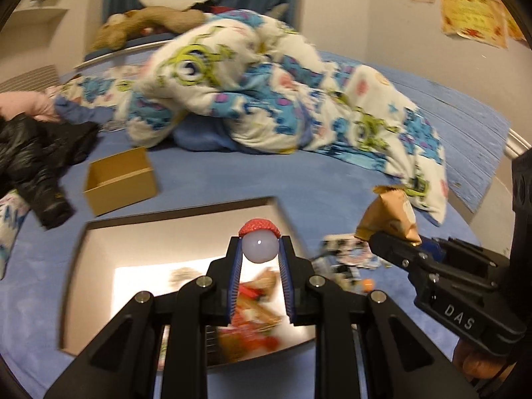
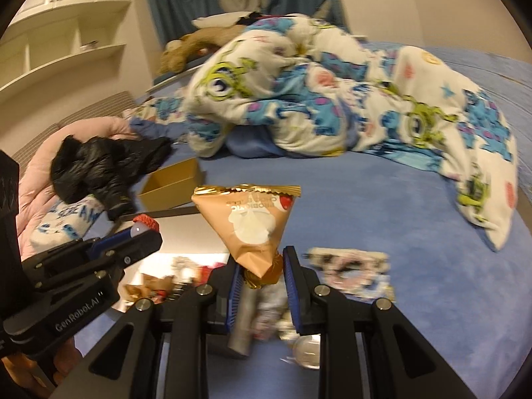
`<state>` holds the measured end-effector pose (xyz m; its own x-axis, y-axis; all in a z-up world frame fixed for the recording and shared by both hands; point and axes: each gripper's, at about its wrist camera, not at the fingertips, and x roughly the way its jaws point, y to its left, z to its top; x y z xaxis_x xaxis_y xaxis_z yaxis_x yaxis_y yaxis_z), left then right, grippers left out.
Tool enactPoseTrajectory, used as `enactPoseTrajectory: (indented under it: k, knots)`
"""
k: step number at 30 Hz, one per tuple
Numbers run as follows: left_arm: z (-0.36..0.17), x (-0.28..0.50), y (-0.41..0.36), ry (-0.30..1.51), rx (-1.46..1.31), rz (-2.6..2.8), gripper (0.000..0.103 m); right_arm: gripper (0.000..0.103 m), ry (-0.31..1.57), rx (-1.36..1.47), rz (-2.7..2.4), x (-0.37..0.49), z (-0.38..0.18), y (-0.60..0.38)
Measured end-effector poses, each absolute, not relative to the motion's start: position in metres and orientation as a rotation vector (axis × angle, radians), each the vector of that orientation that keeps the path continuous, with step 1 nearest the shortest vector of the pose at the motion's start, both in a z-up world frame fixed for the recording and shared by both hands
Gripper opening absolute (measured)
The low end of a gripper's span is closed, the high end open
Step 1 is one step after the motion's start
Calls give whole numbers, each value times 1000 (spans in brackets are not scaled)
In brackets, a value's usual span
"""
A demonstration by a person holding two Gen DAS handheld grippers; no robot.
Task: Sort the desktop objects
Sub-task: 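Carry the snack packet and round item over the shoebox with both tools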
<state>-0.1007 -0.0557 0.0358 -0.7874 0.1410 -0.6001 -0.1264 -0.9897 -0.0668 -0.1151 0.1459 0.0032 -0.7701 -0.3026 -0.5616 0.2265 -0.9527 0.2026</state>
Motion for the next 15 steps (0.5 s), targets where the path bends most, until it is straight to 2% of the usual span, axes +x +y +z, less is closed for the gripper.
enactPoseTrajectory:
  k: [6,15]
  knots:
    - [34,-89,-120,-56,-1028,2941,22,24,-132,891,-2628,-112,3,80]
    - [18,-78,-157,-88,-1073,2966,22,24,-90,921,-2566,-109,-5,24]
